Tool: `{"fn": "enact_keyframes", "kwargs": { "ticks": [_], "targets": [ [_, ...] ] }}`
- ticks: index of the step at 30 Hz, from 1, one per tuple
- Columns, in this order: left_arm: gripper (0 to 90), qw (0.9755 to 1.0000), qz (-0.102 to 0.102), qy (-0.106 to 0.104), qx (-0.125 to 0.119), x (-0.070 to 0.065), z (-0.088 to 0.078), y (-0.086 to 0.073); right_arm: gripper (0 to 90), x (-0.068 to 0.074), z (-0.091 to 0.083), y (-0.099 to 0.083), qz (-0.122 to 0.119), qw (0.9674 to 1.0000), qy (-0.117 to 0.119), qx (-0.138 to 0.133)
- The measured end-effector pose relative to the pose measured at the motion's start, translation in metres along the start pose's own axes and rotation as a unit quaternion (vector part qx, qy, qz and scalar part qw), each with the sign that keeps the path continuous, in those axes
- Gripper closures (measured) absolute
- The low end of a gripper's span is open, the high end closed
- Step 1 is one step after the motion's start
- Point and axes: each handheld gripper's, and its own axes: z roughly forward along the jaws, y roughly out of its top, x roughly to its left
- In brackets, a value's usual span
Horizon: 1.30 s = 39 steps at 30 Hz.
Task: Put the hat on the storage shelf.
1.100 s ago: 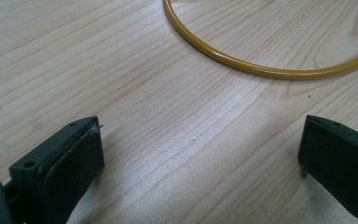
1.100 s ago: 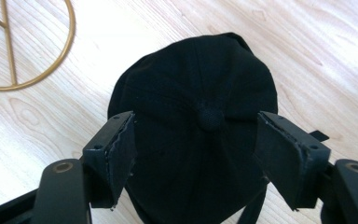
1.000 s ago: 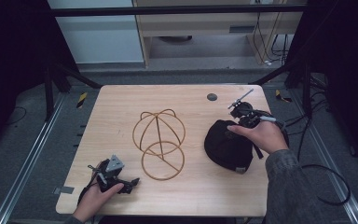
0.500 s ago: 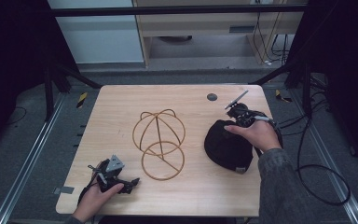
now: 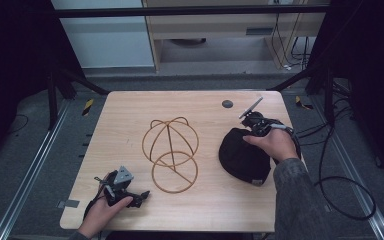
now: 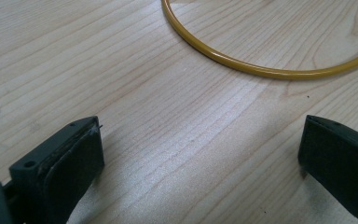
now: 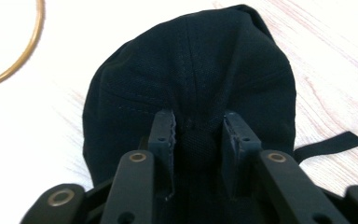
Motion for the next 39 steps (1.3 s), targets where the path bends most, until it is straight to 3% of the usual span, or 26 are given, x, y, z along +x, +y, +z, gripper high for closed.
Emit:
{"fn": "enact_keyframes", "kwargs": {
  "ticks": [6, 10, 19, 25, 26, 28, 37, 39],
  "targets": [
    [0.0, 1.0, 0.0, 0.0, 0.0, 0.0, 0.0, 0.0, 71.9, 0.002, -0.012, -0.005, -0.001, 0.9998, 0.008, -0.02],
    [0.0, 1.0, 0.0, 0.0, 0.0, 0.0, 0.0, 0.0, 72.2, 0.005, -0.029, -0.011, 0.003, 0.9985, 0.023, -0.051],
    [0.0, 1.0, 0.0, 0.0, 0.0, 0.0, 0.0, 0.0, 72.7, 0.014, -0.058, -0.022, -0.003, 0.9958, 0.017, -0.09],
    [0.0, 1.0, 0.0, 0.0, 0.0, 0.0, 0.0, 0.0, 73.0, 0.021, -0.08, -0.033, -0.009, 0.992, 0.015, -0.125],
    [0.0, 1.0, -0.001, -0.001, 0.0, 0.0, 0.0, 0.0, 73.0, 0.023, -0.087, -0.038, -0.014, 0.9899, 0.016, -0.14],
    [0.0, 1.0, -0.001, -0.001, 0.0, 0.0, 0.0, 0.0, 73.1, 0.024, -0.091, -0.041, -0.013, 0.989, 0.016, -0.146],
    [0.0, 1.0, 0.002, -0.002, 0.001, 0.0, 0.0, 0.0, 73.5, 0.035, -0.119, -0.063, -0.018, 0.9781, 0.002, -0.207],
    [0.0, 1.0, 0.002, -0.002, 0.001, 0.0, 0.0, 0.0, 73.6, 0.037, -0.121, -0.065, -0.017, 0.9775, 0.0, -0.21]
  ]
}}
